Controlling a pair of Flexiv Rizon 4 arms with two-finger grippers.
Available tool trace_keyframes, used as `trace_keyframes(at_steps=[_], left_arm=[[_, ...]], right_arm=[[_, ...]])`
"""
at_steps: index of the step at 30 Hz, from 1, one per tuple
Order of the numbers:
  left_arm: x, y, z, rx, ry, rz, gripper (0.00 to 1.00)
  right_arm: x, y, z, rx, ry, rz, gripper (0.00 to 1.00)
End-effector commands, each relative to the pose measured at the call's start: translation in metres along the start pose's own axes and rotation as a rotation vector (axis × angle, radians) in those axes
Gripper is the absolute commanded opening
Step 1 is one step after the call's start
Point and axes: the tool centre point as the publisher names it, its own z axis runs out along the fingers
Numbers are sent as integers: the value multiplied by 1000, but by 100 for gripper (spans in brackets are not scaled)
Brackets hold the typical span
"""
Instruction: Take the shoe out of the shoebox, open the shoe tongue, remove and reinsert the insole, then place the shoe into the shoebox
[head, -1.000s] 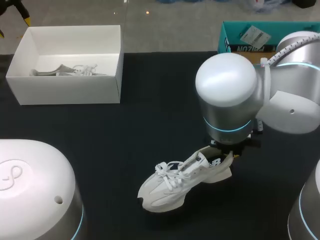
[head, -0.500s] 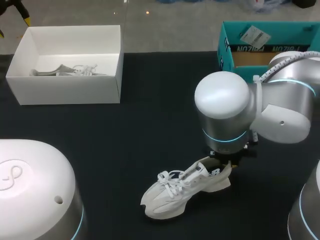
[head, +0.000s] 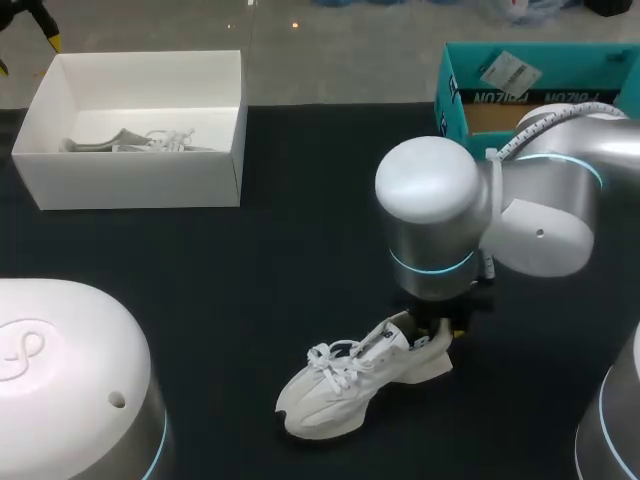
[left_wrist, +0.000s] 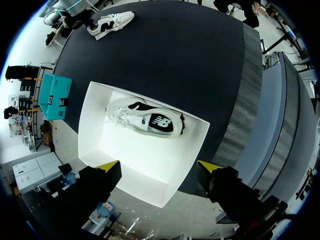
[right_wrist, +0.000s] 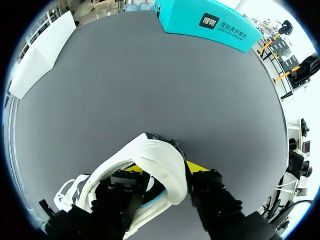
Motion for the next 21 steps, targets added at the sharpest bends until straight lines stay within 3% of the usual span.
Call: trace_keyframes(at_steps=[1,5,11,14,16,21], left_arm=[[0,-2,0,-5,2,0,100],[0,-2,0,-5,2,0,100],[0,-2,0,-5,2,0,100],[0,-2,0,-5,2,0,100],[0,-2,0,-5,2,0,100],[0,-2,0,-5,2,0,100]], right_arm=[[28,-6,-23,-19,-161,295,100],[21,-6,-45,-35,-123,283,100],[12,2,-56,-36,-62,255,100],[8,4,-70,-59,87,155,100],[4,4,-80,-54,240,68,100],[-6,-2,-96,-77,521,-265,100]])
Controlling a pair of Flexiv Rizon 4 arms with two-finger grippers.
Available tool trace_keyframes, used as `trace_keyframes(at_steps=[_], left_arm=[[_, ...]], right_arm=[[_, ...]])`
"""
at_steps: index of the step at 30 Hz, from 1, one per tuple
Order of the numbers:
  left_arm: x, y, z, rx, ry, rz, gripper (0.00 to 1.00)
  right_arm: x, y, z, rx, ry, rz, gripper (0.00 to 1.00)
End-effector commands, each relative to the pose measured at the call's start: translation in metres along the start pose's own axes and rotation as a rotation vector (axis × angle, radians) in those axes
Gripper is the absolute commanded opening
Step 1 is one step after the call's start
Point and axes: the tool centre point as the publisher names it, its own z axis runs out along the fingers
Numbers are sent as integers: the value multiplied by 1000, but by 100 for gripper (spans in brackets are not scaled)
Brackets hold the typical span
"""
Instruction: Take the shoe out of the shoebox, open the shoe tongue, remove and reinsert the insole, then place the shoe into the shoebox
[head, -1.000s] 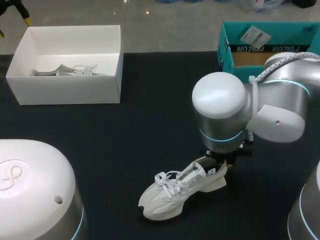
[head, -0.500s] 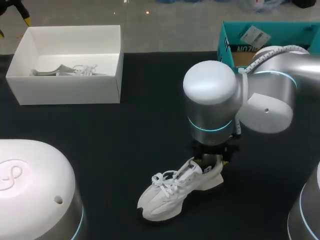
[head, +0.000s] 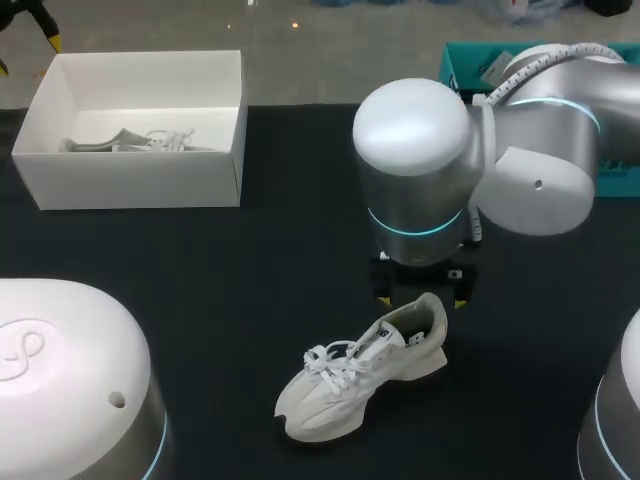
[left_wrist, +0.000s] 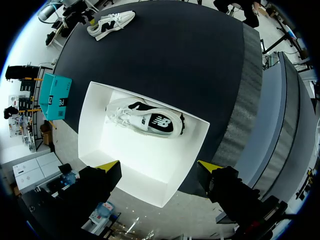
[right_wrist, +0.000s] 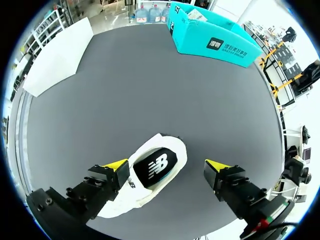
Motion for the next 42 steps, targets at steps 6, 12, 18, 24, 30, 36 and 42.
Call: trace_keyframes(at_steps=[6,12,18,24,30,36,42], left_arm=[[0,-2,0,-5,2,0,100],[0,-2,0,-5,2,0,100],[0,-2,0,-5,2,0,100],[0,-2,0,-5,2,0,100],[0,-2,0,-5,2,0,100],[0,-2,0,-5,2,0,100],[0,-2,0,-5,2,0,100]], right_arm=[[-29,-18,-29,-86,670,-472,100],[-27,-13,-31,-99,644,-450,100],[-27,-13,-31,-99,644,-450,100],[-27,-13,-31,-99,644,-450,100],[-27,-13,-31,-99,644,-450,100],[-26,-13,-31,-145,701,-537,100],[-19,-3,-43,-339,823,-918,100]])
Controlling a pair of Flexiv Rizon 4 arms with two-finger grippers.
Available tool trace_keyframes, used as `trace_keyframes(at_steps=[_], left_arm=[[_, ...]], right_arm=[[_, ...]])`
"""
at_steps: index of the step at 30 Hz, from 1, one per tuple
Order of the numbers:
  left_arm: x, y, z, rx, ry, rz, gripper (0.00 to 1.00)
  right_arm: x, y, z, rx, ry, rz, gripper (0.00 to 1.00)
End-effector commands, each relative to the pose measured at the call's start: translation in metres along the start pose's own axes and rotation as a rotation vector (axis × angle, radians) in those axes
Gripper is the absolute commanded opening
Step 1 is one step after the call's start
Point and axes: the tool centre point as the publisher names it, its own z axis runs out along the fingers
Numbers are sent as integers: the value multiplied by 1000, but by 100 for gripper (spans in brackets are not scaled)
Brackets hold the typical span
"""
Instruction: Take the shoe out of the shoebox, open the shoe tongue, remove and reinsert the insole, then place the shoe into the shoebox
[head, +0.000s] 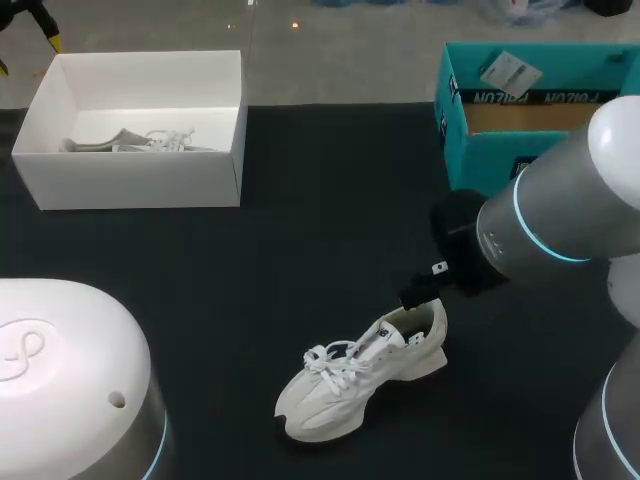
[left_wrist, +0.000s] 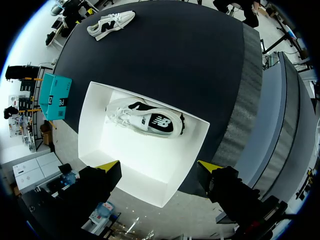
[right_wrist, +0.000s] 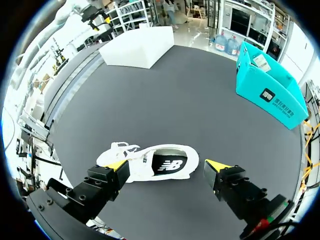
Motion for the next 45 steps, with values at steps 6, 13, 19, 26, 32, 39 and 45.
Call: trace_keyframes(at_steps=[6,13,19,26,32,39,45], left_arm=[[0,-2,0,-5,2,0,100],[0,-2,0,-5,2,0,100],[0,-2,0,-5,2,0,100],[0,-2,0,-5,2,0,100],[0,-2,0,-5,2,0,100],[0,-2,0,-5,2,0,100],[0,-2,0,-5,2,0,100]], right_arm=[[-6,17,-10,-287,331,-522,100],[-6,17,-10,-287,331,-522,100],[-6,17,-10,-287,331,-522,100],[-5,13,-7,-432,445,-784,100],[-12,14,3,-373,517,-981,100],[-16,16,8,-271,473,-994,100],[-16,16,8,-271,473,-994,100]])
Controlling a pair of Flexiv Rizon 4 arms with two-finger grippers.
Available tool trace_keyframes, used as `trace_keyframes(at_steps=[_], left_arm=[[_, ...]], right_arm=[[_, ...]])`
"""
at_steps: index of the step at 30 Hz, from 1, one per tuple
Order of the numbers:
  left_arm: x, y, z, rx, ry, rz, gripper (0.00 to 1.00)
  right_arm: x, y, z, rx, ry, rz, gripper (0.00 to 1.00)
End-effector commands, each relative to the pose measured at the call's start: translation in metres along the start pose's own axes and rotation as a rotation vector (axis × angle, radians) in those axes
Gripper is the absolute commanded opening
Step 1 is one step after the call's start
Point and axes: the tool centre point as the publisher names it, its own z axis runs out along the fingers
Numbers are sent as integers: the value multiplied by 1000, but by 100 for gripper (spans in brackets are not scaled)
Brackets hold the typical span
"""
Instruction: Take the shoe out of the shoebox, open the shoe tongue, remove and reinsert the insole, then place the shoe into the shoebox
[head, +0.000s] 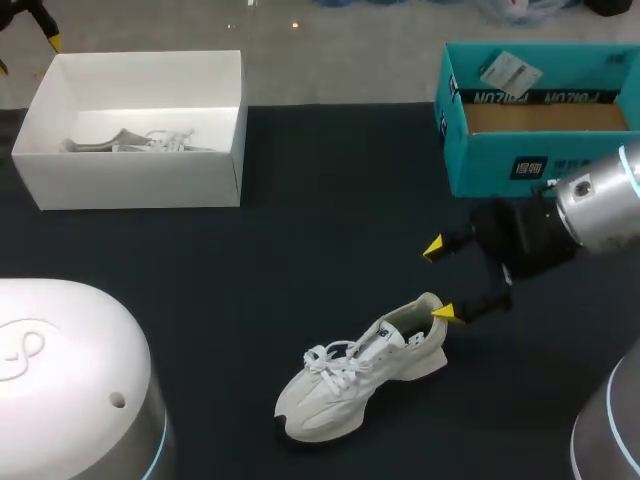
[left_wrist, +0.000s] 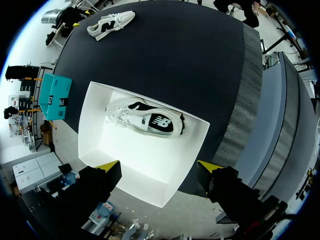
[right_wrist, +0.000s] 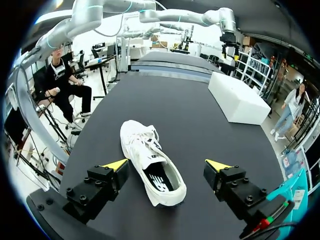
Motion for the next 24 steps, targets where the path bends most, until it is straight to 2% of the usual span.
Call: trace_keyframes(at_steps=[1,4,8,11,14,18,24], left_arm=[[0,-2,0,-5,2,0,100],[0,-2,0,-5,2,0,100],[0,-2,0,-5,2,0,100],[0,-2,0,-5,2,0,100],[0,-2,0,-5,2,0,100],[0,-2,0,-5,2,0,100],[0,-2,0,-5,2,0,100]], right_arm=[[-5,4,2,18,21,2,100],[-5,4,2,18,21,2,100],[-15,-10,3,-141,63,-17,100],[-19,-15,0,-176,121,-76,100],[-21,-21,0,-170,189,-107,100],[-23,-31,5,-112,228,-137,100],[-26,-44,15,-75,211,-129,100]])
